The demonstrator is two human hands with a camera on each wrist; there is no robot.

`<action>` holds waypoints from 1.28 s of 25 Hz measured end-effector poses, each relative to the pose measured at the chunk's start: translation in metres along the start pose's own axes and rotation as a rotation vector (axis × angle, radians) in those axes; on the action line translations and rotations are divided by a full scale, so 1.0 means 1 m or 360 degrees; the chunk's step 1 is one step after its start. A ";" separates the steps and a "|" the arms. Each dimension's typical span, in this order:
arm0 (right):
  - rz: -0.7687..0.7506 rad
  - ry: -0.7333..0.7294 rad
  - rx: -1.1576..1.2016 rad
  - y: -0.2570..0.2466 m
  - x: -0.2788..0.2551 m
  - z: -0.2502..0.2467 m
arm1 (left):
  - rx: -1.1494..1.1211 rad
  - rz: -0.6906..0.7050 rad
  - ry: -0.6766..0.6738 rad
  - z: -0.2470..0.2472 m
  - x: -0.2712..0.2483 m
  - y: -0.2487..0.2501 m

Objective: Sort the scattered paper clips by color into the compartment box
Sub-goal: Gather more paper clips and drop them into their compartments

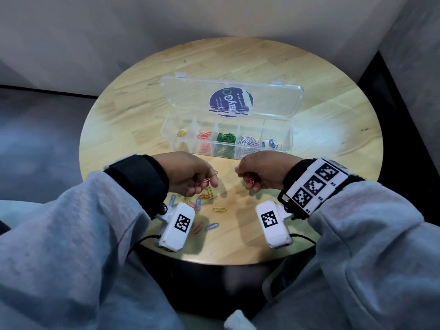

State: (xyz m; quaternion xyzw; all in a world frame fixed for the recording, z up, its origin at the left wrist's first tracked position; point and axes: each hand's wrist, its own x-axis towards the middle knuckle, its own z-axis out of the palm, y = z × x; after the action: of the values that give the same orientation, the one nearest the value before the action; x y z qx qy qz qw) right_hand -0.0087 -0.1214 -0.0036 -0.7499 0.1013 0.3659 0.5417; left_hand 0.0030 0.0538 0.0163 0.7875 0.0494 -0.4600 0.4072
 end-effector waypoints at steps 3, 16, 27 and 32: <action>0.0011 0.0015 -0.0052 -0.002 0.000 0.003 | 0.0370 -0.0154 0.0112 0.008 -0.005 -0.001; 0.0000 0.0088 -0.0282 -0.004 -0.001 0.009 | 0.1733 -0.0132 0.0332 0.047 0.001 -0.029; -0.0018 0.0079 -0.0362 -0.002 0.001 0.010 | 0.0132 0.0089 0.0252 -0.017 -0.023 -0.030; -0.0018 0.0077 -0.0356 -0.003 0.002 0.010 | -0.0470 0.0070 0.0249 -0.029 -0.027 -0.029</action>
State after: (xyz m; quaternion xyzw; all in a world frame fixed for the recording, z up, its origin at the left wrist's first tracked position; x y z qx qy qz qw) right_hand -0.0108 -0.1110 -0.0043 -0.8148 0.0688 0.3538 0.4542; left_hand -0.0056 0.1003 0.0265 0.7534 0.1308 -0.3759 0.5234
